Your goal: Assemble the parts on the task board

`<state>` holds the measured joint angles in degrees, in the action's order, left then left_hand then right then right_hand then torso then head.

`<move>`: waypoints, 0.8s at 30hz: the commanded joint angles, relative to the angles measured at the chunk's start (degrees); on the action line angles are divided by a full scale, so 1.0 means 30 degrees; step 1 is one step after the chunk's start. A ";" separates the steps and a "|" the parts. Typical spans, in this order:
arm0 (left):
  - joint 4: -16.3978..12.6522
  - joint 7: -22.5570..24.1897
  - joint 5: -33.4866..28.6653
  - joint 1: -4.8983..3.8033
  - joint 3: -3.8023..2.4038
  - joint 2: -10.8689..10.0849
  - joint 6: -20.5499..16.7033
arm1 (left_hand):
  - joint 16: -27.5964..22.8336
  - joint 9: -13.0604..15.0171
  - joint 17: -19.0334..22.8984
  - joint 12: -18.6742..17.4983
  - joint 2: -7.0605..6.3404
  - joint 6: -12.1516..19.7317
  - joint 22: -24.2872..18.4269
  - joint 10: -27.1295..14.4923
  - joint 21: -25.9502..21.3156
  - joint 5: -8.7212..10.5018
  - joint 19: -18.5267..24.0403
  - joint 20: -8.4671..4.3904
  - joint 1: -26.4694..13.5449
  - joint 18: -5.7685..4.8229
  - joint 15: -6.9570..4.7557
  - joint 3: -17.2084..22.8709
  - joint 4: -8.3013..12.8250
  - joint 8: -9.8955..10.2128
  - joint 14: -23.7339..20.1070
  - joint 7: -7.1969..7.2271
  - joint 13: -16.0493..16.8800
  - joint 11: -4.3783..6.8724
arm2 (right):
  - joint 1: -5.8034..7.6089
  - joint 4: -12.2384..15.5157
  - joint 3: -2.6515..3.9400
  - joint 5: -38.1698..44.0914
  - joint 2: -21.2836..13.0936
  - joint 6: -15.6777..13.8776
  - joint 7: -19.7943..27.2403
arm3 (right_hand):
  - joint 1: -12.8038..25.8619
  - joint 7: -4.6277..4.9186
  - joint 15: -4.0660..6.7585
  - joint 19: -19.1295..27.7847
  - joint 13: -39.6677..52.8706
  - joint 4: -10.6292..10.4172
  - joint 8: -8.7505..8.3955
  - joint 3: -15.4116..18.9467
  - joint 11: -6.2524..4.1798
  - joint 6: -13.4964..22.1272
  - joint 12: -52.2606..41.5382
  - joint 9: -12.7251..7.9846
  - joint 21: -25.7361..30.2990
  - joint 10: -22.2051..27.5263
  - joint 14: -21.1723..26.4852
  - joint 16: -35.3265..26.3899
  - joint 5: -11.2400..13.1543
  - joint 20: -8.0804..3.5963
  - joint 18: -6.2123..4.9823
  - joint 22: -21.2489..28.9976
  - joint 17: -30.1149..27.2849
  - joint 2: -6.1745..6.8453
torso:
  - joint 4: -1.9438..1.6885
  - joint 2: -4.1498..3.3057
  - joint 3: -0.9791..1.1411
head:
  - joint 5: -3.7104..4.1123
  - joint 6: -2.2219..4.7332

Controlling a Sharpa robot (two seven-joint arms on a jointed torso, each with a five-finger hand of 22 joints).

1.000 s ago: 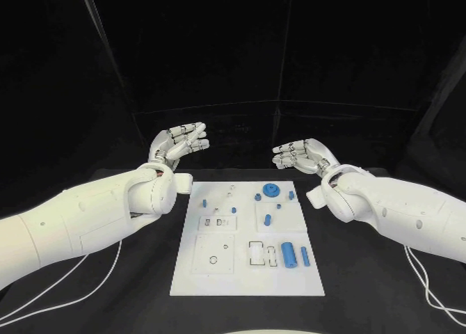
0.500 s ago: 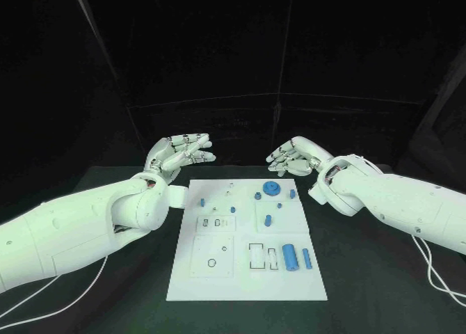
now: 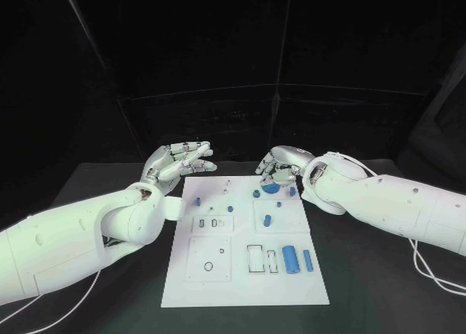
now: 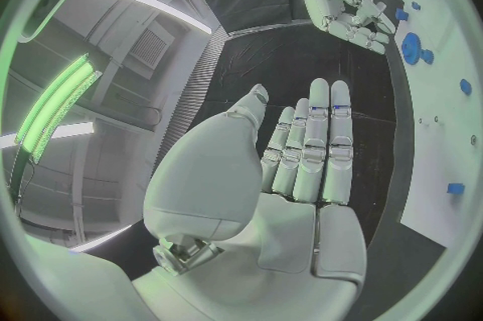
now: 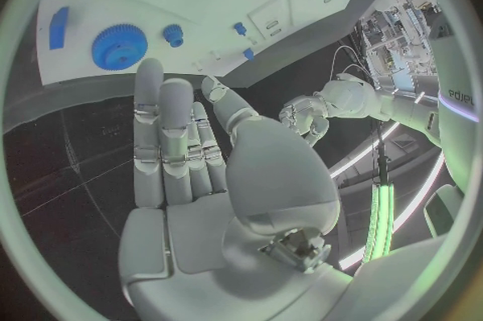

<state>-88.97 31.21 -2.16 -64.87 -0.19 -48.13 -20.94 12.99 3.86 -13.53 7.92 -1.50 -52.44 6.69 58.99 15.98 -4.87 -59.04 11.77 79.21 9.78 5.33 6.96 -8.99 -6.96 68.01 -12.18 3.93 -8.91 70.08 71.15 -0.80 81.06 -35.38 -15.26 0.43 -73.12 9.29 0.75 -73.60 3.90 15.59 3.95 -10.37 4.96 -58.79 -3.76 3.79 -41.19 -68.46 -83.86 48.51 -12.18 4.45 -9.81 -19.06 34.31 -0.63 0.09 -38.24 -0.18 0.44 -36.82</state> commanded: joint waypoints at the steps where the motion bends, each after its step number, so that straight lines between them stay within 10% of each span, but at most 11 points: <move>1: -0.0363 0.0066 0.0164 -0.0034 -0.0025 -0.0125 0.0256 | 0.0060 -0.0017 -0.0019 -0.0097 0.0075 -0.0096 -0.0010 0.0176 0.0072 0.0067 -0.0151 -0.0019 0.0150 0.0265 0.0019 -0.0024 0.0101 0.0102 0.0174 -0.0021 -0.0003 -0.0002 | 0.0141 0.0004 0.0028 0.2603 0.0189 0.1306 -0.1354 | 0.0278 0.0015 -0.0056 -0.0160 0.0015 -0.0009 -0.0077 -0.0115 0.0022 0.0187 0.0027 0.0004 -0.0411 0.0311 -0.0694 0.0504 0.0156 0.0055 -0.0162 -0.0250 0.0466 0.0026 | 0.0015 -0.0378 -0.0003 | 0.0062 0.0140; 24: -0.1432 -0.0017 0.0164 -0.0105 -0.0030 -0.0483 0.0036 | 0.0077 -0.0032 -0.0224 -0.0200 0.0126 -0.0083 -0.0023 0.0117 0.0096 0.0081 -0.0295 -0.0055 -0.0062 0.0252 0.0007 -0.0120 0.0053 0.0197 0.0295 -0.0056 -0.0016 -0.0022 | 0.0338 -0.0505 0.0026 0.3977 0.1056 0.3116 -0.2005 | 0.0274 -0.0103 -0.0081 -0.0474 0.0112 -0.0106 -0.0040 -0.0503 0.0006 0.0413 -0.0091 0.0024 -0.4001 0.0597 -0.0010 0.1451 0.0289 0.0153 0.0192 -0.4035 0.1253 0.0149 | -0.0085 -0.0959 -0.0069 | 0.0187 0.0345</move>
<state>-93.04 30.94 -2.07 -65.05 -0.22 -49.57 -20.95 12.99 3.81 -14.15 7.69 -1.50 -52.43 6.70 58.98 15.98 -4.87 -59.62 11.58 79.21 9.75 5.34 6.80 -8.84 -6.72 68.41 -12.18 3.93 -8.91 70.94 69.74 -0.78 91.67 -32.35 -7.66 -5.10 -72.52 9.13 0.73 -74.45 4.17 15.28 3.95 -11.63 5.02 -57.82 -3.76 3.78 -53.02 -66.72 -83.85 52.58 -11.65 4.90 -9.80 -31.07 38.02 -0.48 -0.15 -41.00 -0.37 1.14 -35.55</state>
